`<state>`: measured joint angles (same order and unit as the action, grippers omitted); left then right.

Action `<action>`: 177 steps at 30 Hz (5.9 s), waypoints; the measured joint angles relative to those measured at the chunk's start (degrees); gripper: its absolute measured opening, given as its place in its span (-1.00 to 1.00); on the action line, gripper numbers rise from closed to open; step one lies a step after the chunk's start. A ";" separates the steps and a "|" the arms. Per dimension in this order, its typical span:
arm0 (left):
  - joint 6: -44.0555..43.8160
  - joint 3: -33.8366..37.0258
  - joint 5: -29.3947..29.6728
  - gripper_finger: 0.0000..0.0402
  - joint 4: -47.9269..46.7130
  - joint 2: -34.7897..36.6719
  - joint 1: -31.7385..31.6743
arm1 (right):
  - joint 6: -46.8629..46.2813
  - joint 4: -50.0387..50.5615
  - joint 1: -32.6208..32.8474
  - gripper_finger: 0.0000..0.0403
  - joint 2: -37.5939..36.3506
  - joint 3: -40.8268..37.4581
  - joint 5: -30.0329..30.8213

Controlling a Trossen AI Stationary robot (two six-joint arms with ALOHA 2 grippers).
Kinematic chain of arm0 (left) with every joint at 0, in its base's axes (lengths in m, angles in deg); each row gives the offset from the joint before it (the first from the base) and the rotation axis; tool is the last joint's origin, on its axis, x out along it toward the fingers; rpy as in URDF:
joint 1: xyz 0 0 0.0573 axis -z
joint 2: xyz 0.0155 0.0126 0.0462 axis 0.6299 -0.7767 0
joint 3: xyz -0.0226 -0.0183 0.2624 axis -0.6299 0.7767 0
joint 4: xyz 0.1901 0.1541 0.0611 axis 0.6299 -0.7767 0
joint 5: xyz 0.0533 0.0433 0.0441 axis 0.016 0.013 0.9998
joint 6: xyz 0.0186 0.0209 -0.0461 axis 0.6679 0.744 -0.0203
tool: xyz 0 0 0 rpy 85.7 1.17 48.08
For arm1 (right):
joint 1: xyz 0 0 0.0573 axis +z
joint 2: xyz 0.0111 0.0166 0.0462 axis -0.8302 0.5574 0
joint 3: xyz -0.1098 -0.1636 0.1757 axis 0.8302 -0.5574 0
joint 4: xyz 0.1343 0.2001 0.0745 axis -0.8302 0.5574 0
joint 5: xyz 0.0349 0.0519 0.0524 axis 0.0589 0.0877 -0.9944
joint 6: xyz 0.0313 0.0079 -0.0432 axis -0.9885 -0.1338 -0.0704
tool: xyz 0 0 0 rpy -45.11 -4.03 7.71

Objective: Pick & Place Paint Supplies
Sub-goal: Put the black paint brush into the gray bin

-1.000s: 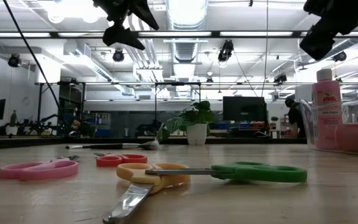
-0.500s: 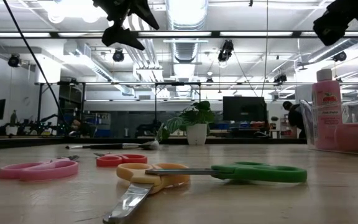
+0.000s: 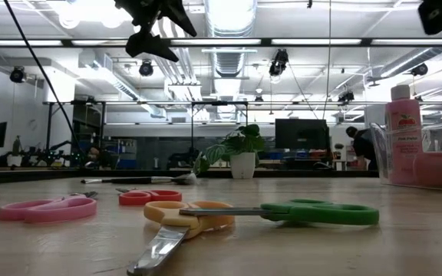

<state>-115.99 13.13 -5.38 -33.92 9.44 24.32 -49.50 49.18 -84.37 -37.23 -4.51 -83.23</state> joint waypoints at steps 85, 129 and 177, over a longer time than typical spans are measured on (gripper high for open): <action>32.06 26.97 -4.17 0.77 15.57 -15.67 -0.81 | -3.58 10.27 0.00 -0.20 -2.54 2.21 0.50; 22.88 30.18 -7.58 -0.91 24.99 -19.04 -0.70 | -3.58 10.27 -0.02 -0.20 -2.54 2.21 0.52; 18.27 -23.37 -10.97 -0.85 24.61 -49.63 24.80 | -3.56 10.27 0.00 -0.20 -2.54 2.21 0.50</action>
<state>-97.72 -10.24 -16.35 -9.31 -40.19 49.12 -53.06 59.45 -84.37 -39.77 -2.30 -82.73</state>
